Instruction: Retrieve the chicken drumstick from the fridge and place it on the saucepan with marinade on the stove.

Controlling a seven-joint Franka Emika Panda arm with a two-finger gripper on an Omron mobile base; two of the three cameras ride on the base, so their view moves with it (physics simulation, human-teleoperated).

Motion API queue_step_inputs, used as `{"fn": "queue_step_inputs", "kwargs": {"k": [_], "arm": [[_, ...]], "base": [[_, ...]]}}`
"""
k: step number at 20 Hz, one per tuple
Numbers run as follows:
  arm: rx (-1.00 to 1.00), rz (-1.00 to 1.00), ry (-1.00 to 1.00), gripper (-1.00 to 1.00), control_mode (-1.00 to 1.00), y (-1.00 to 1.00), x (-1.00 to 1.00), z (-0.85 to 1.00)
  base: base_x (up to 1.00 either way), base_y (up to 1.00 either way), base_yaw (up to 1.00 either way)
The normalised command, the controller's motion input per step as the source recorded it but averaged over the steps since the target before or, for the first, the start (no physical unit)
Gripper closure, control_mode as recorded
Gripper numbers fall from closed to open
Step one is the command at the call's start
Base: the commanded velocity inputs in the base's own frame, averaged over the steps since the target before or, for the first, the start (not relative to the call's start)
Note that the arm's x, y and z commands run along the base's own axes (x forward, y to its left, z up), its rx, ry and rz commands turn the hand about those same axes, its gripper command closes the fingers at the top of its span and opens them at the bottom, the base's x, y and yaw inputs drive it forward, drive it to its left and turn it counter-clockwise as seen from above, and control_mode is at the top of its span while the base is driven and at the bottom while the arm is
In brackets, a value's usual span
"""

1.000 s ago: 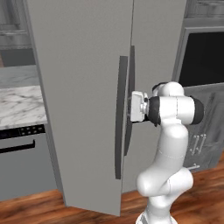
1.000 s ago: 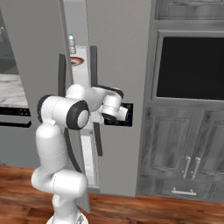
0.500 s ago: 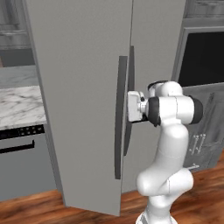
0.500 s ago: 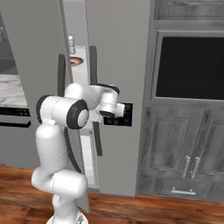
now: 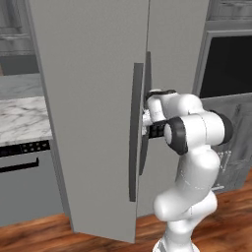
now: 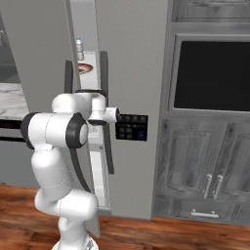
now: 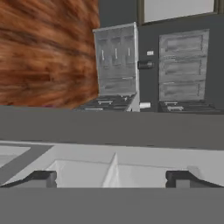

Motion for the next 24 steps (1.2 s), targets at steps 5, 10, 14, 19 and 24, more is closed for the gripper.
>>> {"fn": "queue_step_inputs", "kwargs": {"k": [5, 10, 14, 19, 24], "arm": [[-0.02, 0.17, 0.0, -1.0, -1.0, 0.61, -0.42, -0.07], [0.02, 0.31, 0.04, -1.0, -1.0, 0.49, -1.0, -0.12], [0.17, 0.32, 0.2, -1.0, -1.0, 0.27, -1.0, -0.18], [0.23, 0.34, 0.25, -1.0, -1.0, 0.4, -1.0, -0.38], [0.25, 0.33, 0.24, -1.0, -1.0, 0.68, -1.0, -0.48]], "base": [[0.0, 0.0, 0.0], [0.0, 0.0, 0.0], [0.0, 0.0, 0.0], [0.0, 0.0, 0.0], [0.0, 0.0, 0.0]]}}
